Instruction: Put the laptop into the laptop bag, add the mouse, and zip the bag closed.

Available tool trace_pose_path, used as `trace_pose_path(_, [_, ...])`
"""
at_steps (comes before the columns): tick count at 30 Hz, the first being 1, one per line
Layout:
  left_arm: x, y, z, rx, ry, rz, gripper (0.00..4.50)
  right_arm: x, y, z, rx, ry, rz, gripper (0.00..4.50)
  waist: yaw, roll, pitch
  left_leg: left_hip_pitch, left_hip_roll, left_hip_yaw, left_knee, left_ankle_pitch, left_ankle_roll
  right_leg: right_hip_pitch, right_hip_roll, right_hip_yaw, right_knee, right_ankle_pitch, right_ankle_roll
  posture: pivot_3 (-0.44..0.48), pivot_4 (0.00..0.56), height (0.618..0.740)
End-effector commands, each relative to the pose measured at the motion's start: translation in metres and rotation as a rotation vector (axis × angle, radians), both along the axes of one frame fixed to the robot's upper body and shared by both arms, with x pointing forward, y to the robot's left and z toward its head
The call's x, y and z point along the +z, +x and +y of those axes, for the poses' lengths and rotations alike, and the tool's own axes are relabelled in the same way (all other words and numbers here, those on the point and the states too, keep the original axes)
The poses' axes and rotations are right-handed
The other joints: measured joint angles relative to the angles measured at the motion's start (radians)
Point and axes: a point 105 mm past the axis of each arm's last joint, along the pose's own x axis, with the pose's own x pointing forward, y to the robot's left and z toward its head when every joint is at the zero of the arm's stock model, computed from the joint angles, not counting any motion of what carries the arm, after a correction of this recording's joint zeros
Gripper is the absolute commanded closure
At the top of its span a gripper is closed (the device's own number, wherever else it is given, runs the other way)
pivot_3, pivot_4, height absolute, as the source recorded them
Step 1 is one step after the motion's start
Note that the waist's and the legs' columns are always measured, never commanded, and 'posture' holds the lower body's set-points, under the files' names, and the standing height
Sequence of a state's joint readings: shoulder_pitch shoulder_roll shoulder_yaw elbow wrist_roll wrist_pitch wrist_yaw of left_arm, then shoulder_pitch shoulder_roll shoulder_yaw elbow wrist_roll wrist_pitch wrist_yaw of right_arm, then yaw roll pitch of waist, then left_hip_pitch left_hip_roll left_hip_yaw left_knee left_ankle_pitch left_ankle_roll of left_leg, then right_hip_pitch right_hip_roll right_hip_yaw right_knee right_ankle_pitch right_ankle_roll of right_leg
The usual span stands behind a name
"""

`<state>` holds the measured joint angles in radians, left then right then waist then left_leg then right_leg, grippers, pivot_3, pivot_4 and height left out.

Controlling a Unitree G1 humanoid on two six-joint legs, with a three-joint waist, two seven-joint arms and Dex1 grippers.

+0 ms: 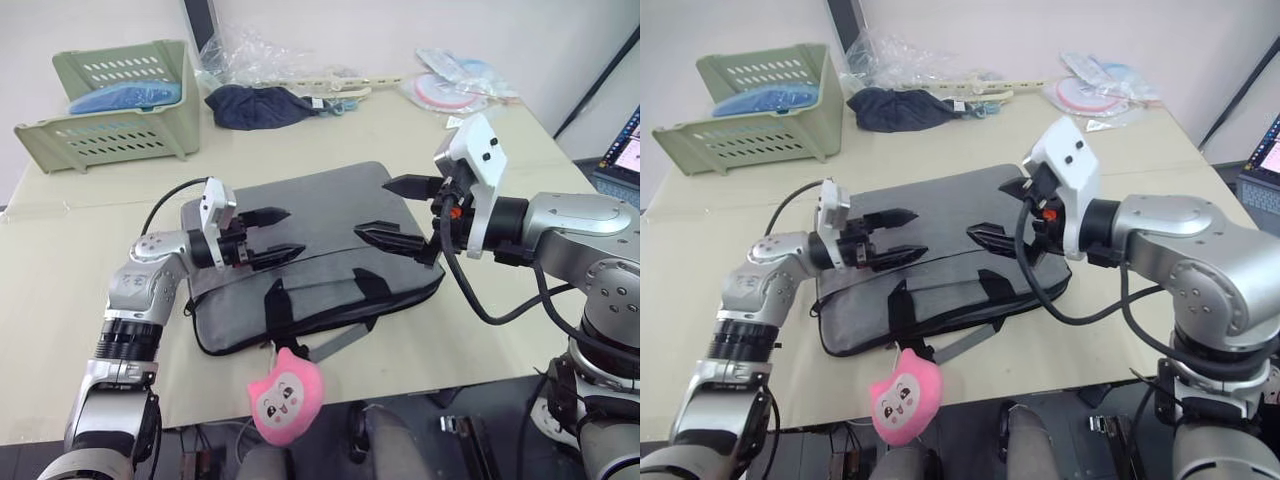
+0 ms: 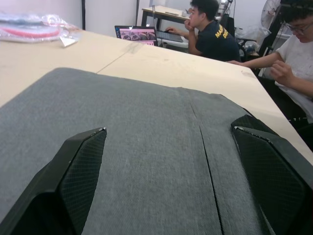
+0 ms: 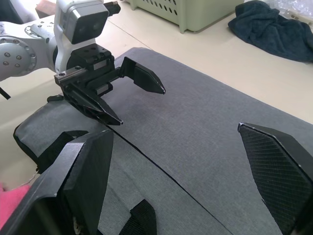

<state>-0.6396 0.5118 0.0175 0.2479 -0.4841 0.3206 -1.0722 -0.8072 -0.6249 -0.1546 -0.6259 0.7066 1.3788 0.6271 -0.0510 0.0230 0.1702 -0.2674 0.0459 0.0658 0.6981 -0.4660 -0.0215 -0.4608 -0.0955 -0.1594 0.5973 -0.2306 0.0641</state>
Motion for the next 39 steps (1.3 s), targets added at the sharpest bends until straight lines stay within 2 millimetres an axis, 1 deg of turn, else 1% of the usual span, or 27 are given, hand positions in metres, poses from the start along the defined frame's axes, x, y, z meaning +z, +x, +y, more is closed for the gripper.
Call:
trace_pose_path(1, [0.005, 0.003, -0.006, -0.029, -0.003, -0.058, 0.00, 0.009, -0.005, -0.006, -0.031, 0.000, -0.052, 0.04, 0.000, 0.000, 0.000, 0.000, 0.000, 0.000, 0.000, 0.000, 0.000, 0.000, 0.000, 0.000, 0.000, 0.000, 0.000, 0.000, 0.150, 0.740])
trace_pose_path(7, [-0.008, 0.005, -0.010, -0.045, 0.019, -0.047, 0.00, 0.006, -0.007, -0.008, -0.049, -0.003, -0.039, 0.04, -0.001, 0.000, 0.000, 0.000, 0.000, 0.000, 0.000, 0.000, 0.000, 0.000, 0.000, 0.000, 0.000, 0.000, 0.000, 0.000, 0.150, 0.740])
trace_pose_path(11, [-0.005, 0.006, -0.011, -0.037, 0.026, -0.049, 0.00, 0.005, -0.008, -0.008, -0.056, 0.004, -0.036, 0.04, 0.000, 0.000, 0.000, 0.000, 0.000, 0.000, 0.000, 0.000, 0.000, 0.000, 0.000, 0.000, 0.000, 0.000, 0.000, 0.000, 0.150, 0.740])
trace_pose_path(12, [-0.001, 0.005, -0.010, -0.038, 0.024, -0.056, 0.00, 0.004, -0.008, -0.008, -0.056, 0.005, -0.035, 0.04, 0.000, 0.000, 0.000, 0.000, 0.000, 0.000, 0.000, 0.000, 0.000, 0.000, 0.000, 0.000, 0.000, 0.000, 0.000, 0.000, 0.150, 0.740])
trace_pose_path(15, [0.023, 0.003, -0.002, -0.012, -0.034, -0.084, 0.00, 0.003, -0.008, -0.007, -0.060, 0.010, -0.030, 0.04, 0.000, 0.000, 0.000, 0.000, 0.000, 0.000, 0.000, 0.000, 0.000, 0.000, 0.000, 0.000, 0.000, 0.000, 0.000, 0.000, 0.150, 0.740])
trace_pose_path(17, [0.034, 0.001, 0.002, 0.005, -0.062, -0.098, 0.00, 0.002, -0.008, -0.007, -0.062, 0.014, -0.028, 0.04, -0.001, -0.001, 0.000, 0.000, 0.000, -0.001, 0.000, 0.000, 0.000, 0.000, -0.001, 0.000, 0.001, 0.000, 0.000, 0.000, 0.150, 0.740])
trace_pose_path(19, [0.038, 0.000, 0.005, 0.027, -0.059, -0.109, 0.00, 0.001, -0.008, -0.007, -0.062, 0.018, -0.025, 0.04, 0.000, -0.001, 0.000, 0.000, 0.000, -0.001, 0.001, 0.000, 0.000, 0.000, -0.001, 0.000, 0.001, 0.000, 0.000, 0.000, 0.150, 0.740])
trace_pose_path(21, [0.036, 0.000, 0.006, 0.042, -0.054, -0.105, 0.00, 0.001, -0.009, -0.007, -0.059, 0.021, -0.024, 0.04, 0.001, -0.001, 0.000, 0.000, 0.000, -0.001, 0.001, 0.000, 0.001, 0.000, -0.001, 0.000, 0.001, 0.000, 0.000, 0.000, 0.150, 0.740])
trace_pose_path(25, [0.027, 0.000, 0.008, 0.069, -0.014, -0.057, 0.00, 0.000, -0.008, -0.006, -0.056, 0.024, -0.024, 0.04, 0.001, -0.001, 0.000, 0.000, -0.001, -0.001, 0.001, 0.000, 0.001, 0.000, -0.001, 0.000, 0.001, 0.000, 0.000, 0.000, 0.150, 0.740])
trace_pose_path(29, [0.026, -0.001, 0.008, 0.066, -0.027, -0.035, 0.00, -0.001, -0.007, -0.005, -0.053, 0.026, -0.024, 0.04, 0.002, -0.001, 0.000, 0.000, -0.001, -0.001, 0.001, 0.000, 0.001, 0.000, -0.001, 0.000, 0.001, 0.000, 0.000, 0.000, 0.150, 0.740])
trace_pose_path(34, [0.020, -0.002, 0.006, 0.065, 0.015, -0.035, 0.00, -0.002, -0.006, -0.005, -0.049, 0.030, -0.027, 0.04, 0.001, -0.001, 0.000, 0.000, -0.001, -0.001, 0.001, 0.000, 0.001, 0.000, -0.001, 0.000, 0.001, 0.000, 0.000, 0.000, 0.150, 0.740])
trace_pose_path(38, [0.020, -0.002, 0.005, 0.057, -0.002, -0.030, 0.00, -0.003, -0.006, -0.004, -0.048, 0.030, -0.029, 0.04, 0.001, -0.001, 0.000, 0.000, -0.001, -0.001, 0.001, 0.000, 0.001, 0.000, -0.001, 0.000, 0.001, 0.000, 0.000, 0.000, 0.150, 0.740])
trace_pose_path(39, [0.021, -0.003, 0.005, 0.052, -0.012, -0.027, 0.26, -0.003, -0.006, -0.004, -0.048, 0.030, -0.030, 0.01, 0.001, -0.001, 0.000, 0.000, -0.001, -0.001, 0.001, 0.000, 0.001, 0.000, -0.001, 0.000, 0.002, 0.000, 0.000, 0.000, 0.150, 0.740])
